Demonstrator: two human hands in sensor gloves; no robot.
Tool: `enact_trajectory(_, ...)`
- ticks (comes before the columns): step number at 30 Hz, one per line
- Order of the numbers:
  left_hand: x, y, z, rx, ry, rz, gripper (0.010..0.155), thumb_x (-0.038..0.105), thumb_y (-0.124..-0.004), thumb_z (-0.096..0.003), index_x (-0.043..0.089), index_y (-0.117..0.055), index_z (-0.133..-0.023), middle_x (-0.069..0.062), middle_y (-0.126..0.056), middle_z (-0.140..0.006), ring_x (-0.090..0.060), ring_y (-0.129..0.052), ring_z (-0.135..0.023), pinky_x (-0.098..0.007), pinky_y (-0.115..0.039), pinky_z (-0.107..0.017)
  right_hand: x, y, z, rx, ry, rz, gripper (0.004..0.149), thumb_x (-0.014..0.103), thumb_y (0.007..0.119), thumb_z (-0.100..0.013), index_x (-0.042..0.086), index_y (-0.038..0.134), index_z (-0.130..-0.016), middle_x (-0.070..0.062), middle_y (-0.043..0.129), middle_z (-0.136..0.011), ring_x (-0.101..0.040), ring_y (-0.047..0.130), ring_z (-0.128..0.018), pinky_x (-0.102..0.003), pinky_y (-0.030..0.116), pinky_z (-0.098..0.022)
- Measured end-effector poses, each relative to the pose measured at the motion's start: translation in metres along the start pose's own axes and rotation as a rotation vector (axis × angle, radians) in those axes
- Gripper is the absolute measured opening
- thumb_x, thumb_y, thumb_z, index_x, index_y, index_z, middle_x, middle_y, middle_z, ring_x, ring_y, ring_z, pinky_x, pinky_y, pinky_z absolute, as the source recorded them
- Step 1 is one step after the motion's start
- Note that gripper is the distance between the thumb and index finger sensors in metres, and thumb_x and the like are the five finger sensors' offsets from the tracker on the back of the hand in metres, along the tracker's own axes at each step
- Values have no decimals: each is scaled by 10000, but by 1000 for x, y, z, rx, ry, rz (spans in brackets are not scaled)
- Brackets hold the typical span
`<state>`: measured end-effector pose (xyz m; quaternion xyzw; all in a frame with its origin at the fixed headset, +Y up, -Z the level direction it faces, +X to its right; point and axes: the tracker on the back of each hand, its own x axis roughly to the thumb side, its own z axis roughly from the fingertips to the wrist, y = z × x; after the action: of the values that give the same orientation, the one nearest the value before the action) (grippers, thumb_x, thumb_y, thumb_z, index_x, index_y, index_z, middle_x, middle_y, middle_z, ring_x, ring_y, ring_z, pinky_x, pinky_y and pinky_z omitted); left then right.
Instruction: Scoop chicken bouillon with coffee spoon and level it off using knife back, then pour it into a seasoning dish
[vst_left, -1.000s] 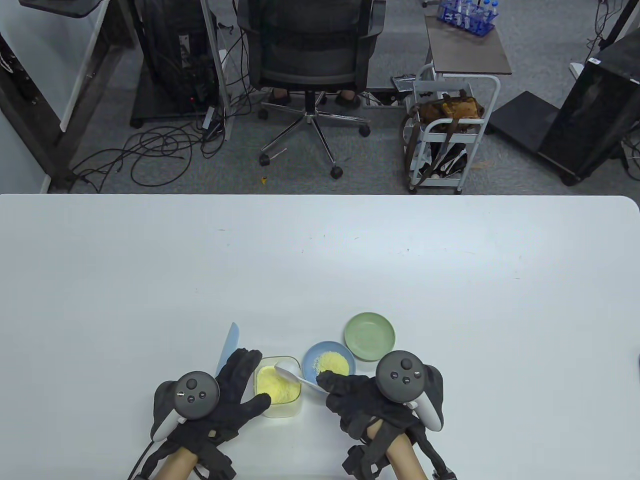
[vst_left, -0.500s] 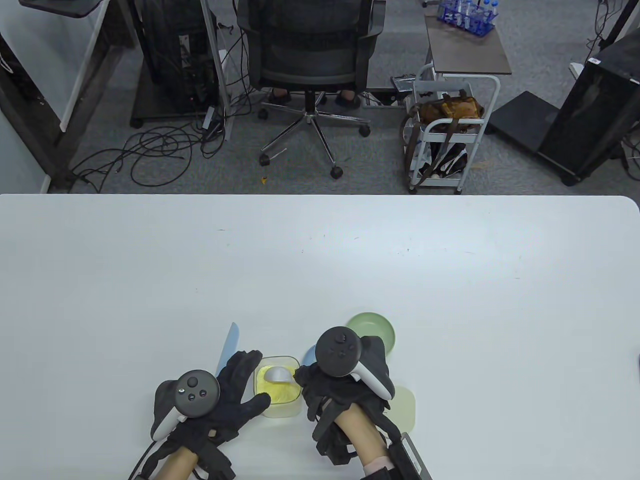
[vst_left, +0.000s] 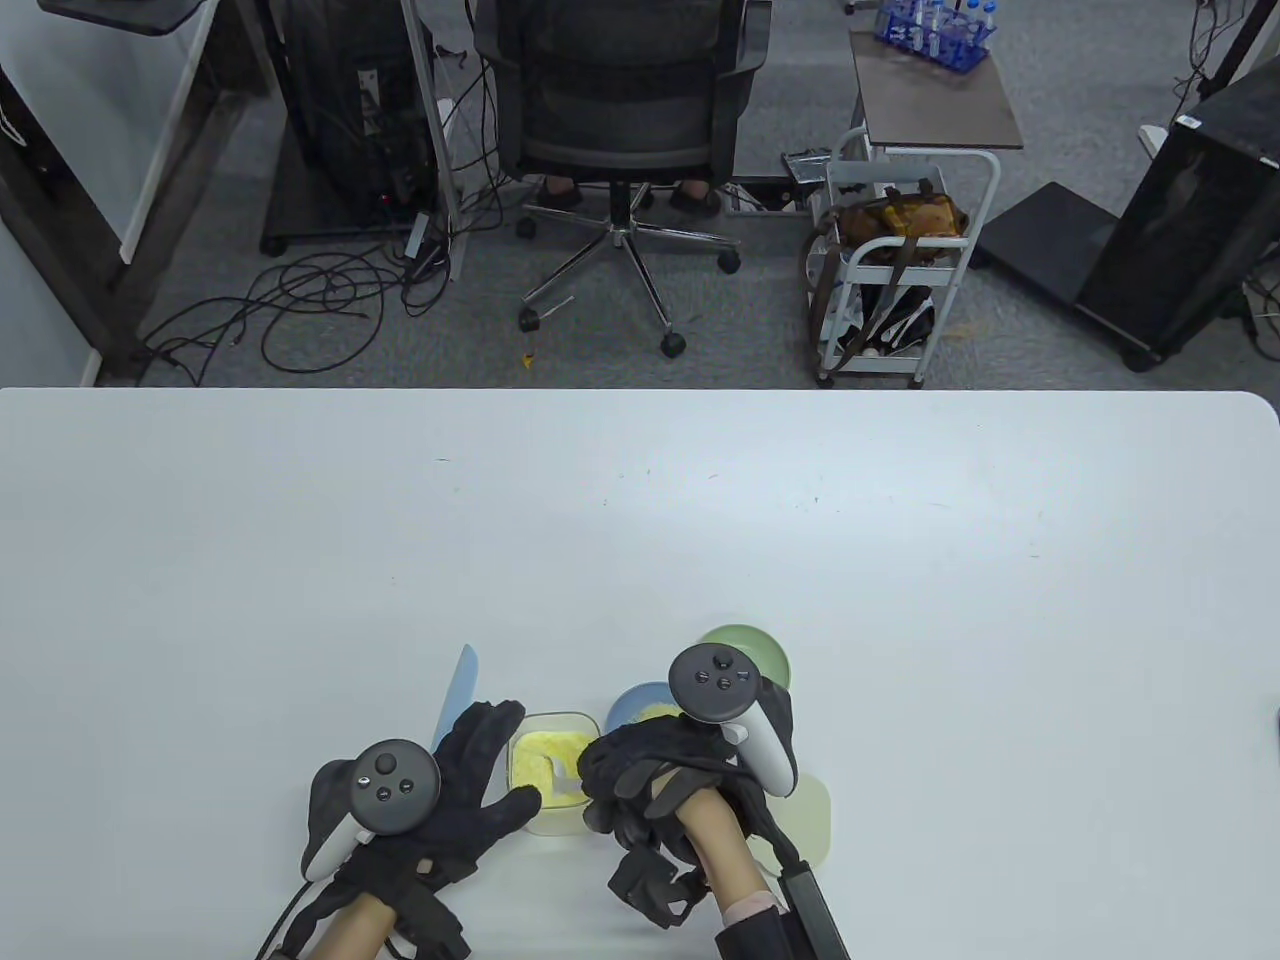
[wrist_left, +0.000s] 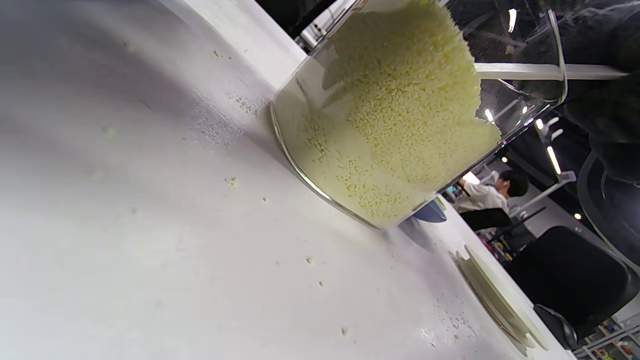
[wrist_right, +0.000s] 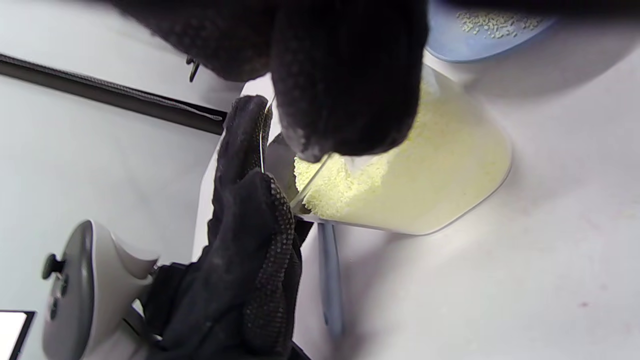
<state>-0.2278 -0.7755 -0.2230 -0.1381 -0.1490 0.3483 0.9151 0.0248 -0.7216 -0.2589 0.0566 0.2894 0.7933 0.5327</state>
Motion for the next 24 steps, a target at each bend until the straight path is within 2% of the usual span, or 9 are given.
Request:
enact_trajectory(13, -1, 0, 0, -3, 2, 1, 897, 754, -619, -415, 390, -195, -1117, -205, -246, -1186, -444, -347, -1124, -652, -323, -751, -24, -21, 15, -27, -63, -246, 388, 128, 800, -360, -131, 792, -648, -317, 940, -288, 42, 904, 122, -276, 885, 107)
enact_trajectory(24, -1, 0, 0, -39, 16, 24, 891, 750, -617, -426, 401, -170, -1113, -210, -201, -1184, -450, -308, -1122, -638, -296, -757, -28, -25, 25, -41, -106, -283, 389, 132, 799, -363, -131, 789, -650, -314, 941, -289, 42, 905, 120, -276, 886, 105)
